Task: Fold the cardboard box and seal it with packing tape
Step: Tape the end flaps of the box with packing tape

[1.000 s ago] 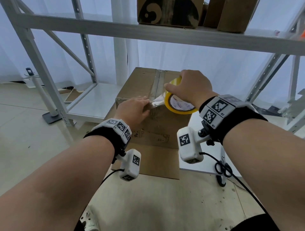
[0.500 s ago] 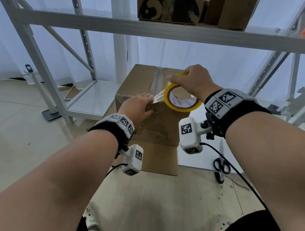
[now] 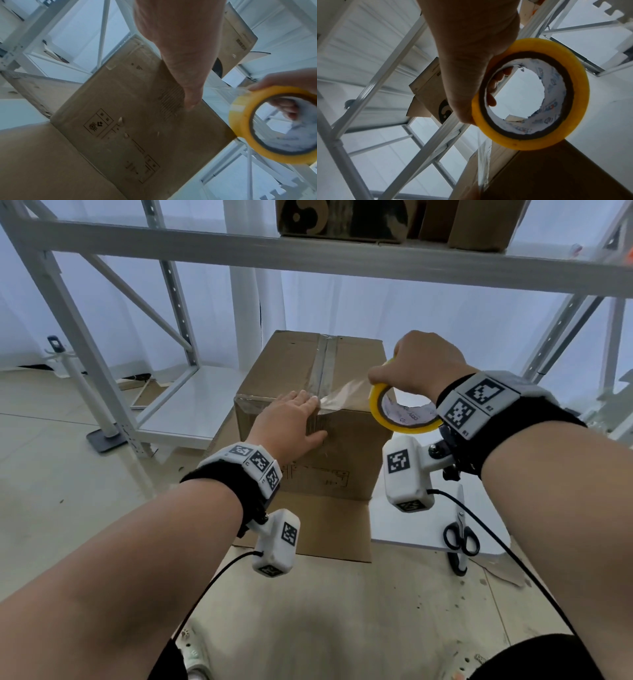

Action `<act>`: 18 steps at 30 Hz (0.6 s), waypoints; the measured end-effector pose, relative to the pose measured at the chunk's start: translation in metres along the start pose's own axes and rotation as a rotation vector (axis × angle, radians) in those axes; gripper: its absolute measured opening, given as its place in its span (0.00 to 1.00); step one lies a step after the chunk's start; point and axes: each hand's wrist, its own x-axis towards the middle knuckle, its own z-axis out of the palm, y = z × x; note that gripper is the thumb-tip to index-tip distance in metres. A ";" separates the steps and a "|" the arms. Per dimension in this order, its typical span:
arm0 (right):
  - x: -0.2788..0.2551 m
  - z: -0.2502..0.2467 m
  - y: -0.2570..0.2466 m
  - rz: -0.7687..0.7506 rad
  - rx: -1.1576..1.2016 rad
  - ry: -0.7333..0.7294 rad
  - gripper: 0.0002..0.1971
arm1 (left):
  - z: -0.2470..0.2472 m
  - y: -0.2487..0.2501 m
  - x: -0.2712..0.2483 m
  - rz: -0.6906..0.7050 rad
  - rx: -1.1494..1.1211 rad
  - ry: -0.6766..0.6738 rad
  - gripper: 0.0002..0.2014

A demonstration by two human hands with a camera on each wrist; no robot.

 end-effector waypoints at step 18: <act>-0.006 0.002 -0.019 -0.068 -0.204 -0.017 0.17 | -0.012 -0.059 -0.017 -0.177 0.143 0.023 0.27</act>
